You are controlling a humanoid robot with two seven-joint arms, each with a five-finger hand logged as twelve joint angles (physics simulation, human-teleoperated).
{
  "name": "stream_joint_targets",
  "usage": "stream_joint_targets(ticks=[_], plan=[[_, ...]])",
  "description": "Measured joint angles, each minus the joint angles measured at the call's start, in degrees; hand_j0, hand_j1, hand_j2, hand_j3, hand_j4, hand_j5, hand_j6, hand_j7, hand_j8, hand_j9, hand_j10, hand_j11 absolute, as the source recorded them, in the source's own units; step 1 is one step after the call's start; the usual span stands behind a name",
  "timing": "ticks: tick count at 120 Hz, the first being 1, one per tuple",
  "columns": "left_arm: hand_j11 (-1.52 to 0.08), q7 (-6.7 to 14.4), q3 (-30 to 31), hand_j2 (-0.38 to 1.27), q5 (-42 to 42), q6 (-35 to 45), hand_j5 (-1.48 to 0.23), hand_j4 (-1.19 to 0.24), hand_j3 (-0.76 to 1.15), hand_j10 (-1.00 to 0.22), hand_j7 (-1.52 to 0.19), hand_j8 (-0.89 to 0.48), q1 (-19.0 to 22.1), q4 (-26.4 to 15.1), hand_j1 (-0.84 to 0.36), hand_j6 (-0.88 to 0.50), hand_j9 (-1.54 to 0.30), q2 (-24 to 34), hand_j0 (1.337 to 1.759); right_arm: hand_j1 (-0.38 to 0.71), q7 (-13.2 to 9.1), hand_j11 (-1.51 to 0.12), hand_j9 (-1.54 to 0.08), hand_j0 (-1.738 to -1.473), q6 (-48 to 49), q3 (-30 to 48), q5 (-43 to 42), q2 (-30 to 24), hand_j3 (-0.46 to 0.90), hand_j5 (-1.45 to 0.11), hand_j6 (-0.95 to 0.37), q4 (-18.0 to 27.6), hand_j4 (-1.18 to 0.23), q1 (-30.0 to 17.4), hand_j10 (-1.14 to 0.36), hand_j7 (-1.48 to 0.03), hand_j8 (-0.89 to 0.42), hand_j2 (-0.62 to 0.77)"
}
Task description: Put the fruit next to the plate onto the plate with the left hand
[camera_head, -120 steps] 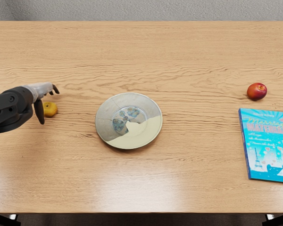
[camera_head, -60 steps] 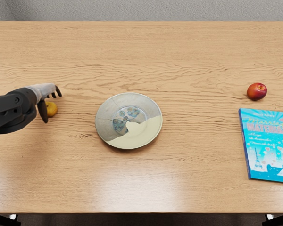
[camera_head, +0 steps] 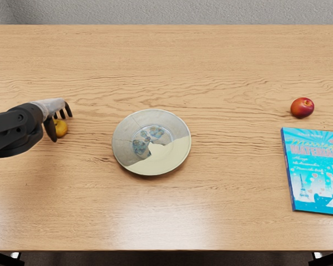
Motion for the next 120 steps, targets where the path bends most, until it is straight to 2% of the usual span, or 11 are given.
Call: stream_joint_targets(ticks=[120], plan=[[-0.70,0.00,0.04,0.15,-0.02,-0.01,-0.70,-0.53,0.00,-0.53,-0.70,-0.53,0.24,0.35,-0.25,-0.52,-0.70,0.00,1.657,-0.32,0.07,-0.03,-0.03,-1.658,0.00,0.00,0.00,0.00,0.00,-0.03,-0.03,0.00,-0.03,0.00,-0.03,-0.03,-0.03,-0.01]])
